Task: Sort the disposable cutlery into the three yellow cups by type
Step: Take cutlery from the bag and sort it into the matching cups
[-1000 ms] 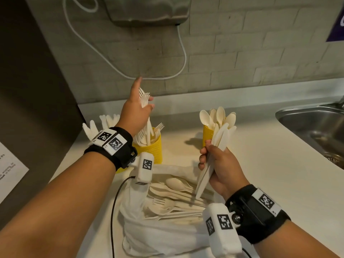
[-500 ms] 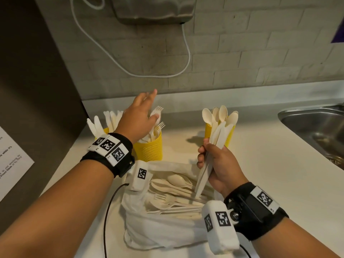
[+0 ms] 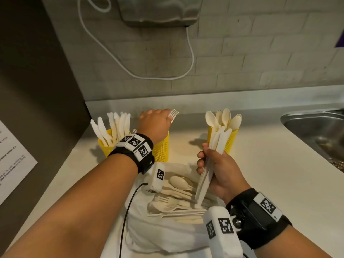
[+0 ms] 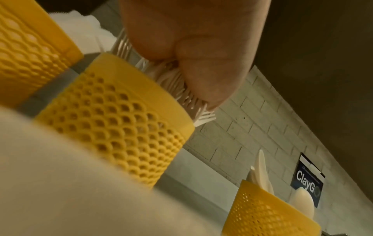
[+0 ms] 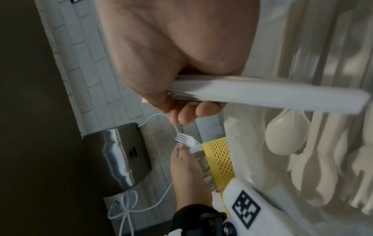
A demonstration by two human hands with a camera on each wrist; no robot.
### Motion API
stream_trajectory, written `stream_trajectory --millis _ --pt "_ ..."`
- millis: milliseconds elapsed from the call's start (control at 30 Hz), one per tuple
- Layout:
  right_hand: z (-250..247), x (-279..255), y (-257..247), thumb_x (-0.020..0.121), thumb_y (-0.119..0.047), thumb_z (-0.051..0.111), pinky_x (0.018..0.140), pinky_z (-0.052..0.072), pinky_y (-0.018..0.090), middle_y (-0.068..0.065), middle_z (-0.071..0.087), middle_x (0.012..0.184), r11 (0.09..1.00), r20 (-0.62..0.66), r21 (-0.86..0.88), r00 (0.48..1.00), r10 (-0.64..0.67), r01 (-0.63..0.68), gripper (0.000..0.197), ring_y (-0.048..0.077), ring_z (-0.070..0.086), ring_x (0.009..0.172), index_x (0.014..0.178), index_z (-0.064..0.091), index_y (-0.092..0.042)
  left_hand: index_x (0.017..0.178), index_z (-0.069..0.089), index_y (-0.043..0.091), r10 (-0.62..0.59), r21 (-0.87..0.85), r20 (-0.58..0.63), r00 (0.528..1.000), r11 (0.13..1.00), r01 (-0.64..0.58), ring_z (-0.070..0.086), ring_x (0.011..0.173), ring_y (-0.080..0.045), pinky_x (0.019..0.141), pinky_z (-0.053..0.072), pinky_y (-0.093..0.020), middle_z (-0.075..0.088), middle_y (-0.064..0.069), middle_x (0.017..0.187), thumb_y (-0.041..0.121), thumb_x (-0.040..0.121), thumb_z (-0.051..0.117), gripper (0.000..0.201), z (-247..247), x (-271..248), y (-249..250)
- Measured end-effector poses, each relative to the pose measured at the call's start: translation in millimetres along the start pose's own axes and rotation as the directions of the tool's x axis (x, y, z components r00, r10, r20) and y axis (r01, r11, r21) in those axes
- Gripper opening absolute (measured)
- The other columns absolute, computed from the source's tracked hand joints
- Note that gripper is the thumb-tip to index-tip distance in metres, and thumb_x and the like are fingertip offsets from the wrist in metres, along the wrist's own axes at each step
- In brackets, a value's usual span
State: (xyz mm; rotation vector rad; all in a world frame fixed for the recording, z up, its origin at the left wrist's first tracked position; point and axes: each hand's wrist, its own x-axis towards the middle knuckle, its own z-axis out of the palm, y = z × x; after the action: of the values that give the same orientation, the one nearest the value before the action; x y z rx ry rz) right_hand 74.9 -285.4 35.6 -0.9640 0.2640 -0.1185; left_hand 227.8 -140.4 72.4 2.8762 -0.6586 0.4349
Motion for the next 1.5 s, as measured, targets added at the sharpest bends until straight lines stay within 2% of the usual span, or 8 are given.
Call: stream_trajectory --millis 167,267,533,800,1033,1200,1367,1500 --pt "-11.9 -1.8 -1.2 0.095 -0.005 0.044 0.048 0.038 0.026 0.004 0.054 0.063 1.0 -0.02 -0.02 1.0 0.003 -0.003 0.012 0.014 0.046 0.05 0.097 0.054 -0.012 0.126 0.044 0.04 -0.1 -0.133 0.082 0.992 0.985 0.11 0.056 0.109 -0.03 0.106 0.023 -0.058 0.062 -0.001 0.119 0.032 0.092 0.04 0.036 -7.0 14.3 11.0" --pt "-18.7 -3.0 -3.2 0.095 -0.005 0.044 0.048 0.038 0.026 0.004 0.054 0.064 1.0 -0.038 -0.018 0.999 -0.009 0.008 0.011 0.014 0.046 0.051 0.098 0.053 -0.011 0.096 0.054 0.025 -0.208 -0.349 -0.035 0.977 0.919 0.183 0.055 0.086 -0.028 0.101 0.035 -0.051 0.058 0.001 0.084 0.03 0.093 0.043 0.013 -10.4 20.3 12.5" --pt "-25.9 0.8 -10.1 0.095 -0.006 0.045 0.05 0.038 0.027 0.003 0.054 0.063 0.999 -0.074 -0.029 0.997 -0.023 0.021 0.012 0.014 0.046 0.051 0.098 0.055 -0.012 0.103 0.054 0.005 -0.329 -0.7 -0.25 0.911 0.711 0.065 0.057 0.082 -0.027 0.067 0.04 -0.028 0.064 -0.011 0.091 0.017 0.096 0.047 0.015 -2.9 20.1 28.8" --pt "-20.7 5.9 -4.6 0.094 -0.003 0.043 0.049 0.036 0.027 0.004 0.053 0.064 0.999 -0.05 -0.033 0.998 -0.029 0.028 0.014 0.014 0.045 0.051 0.094 0.055 -0.013 0.123 0.059 0.017 -0.253 -0.673 -0.495 0.831 0.717 -0.183 0.06 0.101 -0.03 0.101 0.042 -0.054 0.06 0.004 0.098 0.016 0.094 0.049 0.031 -30.6 -9.9 6.0" --pt "-6.3 6.6 -3.3 0.094 -0.002 0.042 0.049 0.035 0.027 0.004 0.052 0.064 0.999 0.0 -0.05 1.0 0.006 -0.006 0.014 0.014 0.044 0.05 0.093 0.052 -0.011 0.12 0.063 0.023 -0.129 -0.308 -0.069 0.989 0.946 0.102 0.025 0.14 -0.026 0.116 0.012 -0.048 0.038 0.0 0.149 0.033 0.097 0.043 0.032 -1.7 -22.5 -13.9" --pt "-0.6 5.2 -2.0 0.089 0.004 0.051 0.044 0.038 0.022 0.003 0.049 0.063 0.993 0.1 -0.1 0.992 0.076 -0.066 0.015 0.01 0.043 0.045 0.094 0.054 -0.009 0.128 0.056 0.017 -0.225 -0.496 -0.286 0.931 0.866 0.057 0.034 0.129 -0.023 0.108 0.029 -0.032 0.039 -0.007 0.138 0.026 0.094 0.048 0.036 -25.5 -55.2 9.4" --pt "17.2 6.1 -1.9 0.094 -0.007 0.052 0.048 0.046 0.022 0.003 0.052 0.061 0.985 0.183 -0.154 0.977 0.107 -0.079 0.01 0.012 0.05 0.05 0.085 0.056 -0.007 0.125 0.048 0.028 -0.132 -0.706 0.372 0.919 0.602 0.373 0.058 0.088 -0.014 0.074 0.046 -0.027 0.056 -0.001 0.108 0.031 0.082 0.069 0.048 -25.9 -95.3 47.4" --pt "40.2 1.3 -3.7 0.096 -0.023 0.05 0.055 0.053 0.033 0.004 0.059 0.064 0.995 0.174 -0.005 0.98 0.096 -0.097 0.017 0.02 0.059 0.067 0.084 0.056 -0.013 0.129 0.038 0.032 0.03 -0.726 0.483 0.875 0.573 0.381 0.064 0.098 -0.01 0.087 0.052 -0.032 0.064 0.005 0.111 0.039 0.072 0.073 0.067 -8.6 -130.6 47.2"
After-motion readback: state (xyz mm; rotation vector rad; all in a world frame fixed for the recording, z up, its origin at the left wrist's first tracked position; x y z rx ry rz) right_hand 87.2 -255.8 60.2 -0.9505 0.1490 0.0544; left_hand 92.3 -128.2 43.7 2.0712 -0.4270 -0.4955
